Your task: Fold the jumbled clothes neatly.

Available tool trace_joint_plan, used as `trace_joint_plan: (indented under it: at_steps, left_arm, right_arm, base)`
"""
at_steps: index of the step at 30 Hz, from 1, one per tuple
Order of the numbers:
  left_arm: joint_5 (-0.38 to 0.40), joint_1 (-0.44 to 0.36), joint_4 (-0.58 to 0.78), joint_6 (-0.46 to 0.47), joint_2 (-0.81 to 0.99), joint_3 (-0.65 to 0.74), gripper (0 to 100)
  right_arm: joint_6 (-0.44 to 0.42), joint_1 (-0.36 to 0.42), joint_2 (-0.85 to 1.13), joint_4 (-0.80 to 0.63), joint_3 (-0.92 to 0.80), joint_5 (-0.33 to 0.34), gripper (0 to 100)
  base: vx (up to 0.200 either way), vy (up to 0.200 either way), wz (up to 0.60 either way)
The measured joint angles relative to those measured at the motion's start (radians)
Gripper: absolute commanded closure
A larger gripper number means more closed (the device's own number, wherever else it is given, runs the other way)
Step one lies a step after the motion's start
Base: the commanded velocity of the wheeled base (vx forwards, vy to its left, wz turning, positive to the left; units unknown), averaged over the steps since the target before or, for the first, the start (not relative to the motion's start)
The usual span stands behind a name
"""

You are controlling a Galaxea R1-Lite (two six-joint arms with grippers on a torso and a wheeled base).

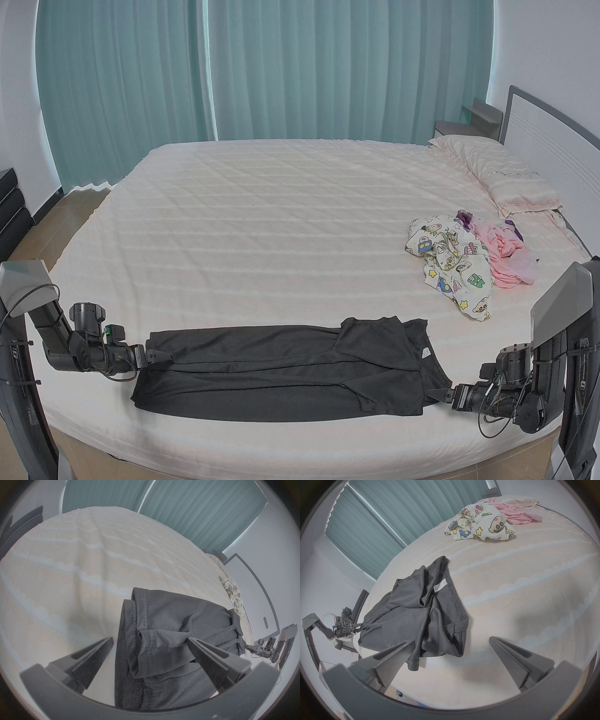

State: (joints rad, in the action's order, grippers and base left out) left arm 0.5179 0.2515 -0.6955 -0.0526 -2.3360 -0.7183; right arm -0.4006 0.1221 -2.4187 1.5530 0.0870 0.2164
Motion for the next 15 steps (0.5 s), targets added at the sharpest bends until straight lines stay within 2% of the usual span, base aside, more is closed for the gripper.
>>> trace_joint_plan:
  at_steps: [14,15]
  left_arm:
    - [0.005,-0.035,-0.001,-0.009,-0.001,-0.007,0]
    - [0.005,-0.035,-0.001,-0.009,-0.001,-0.008,100]
  right_arm:
    - [-0.001,-0.005,0.004,0.000,0.007,-0.002,0]
    - [-0.001,-0.005,0.004,0.000,0.007,-0.002,0]
  base:
    - [0.000,0.000,0.00]
    - [0.000,0.000,0.00]
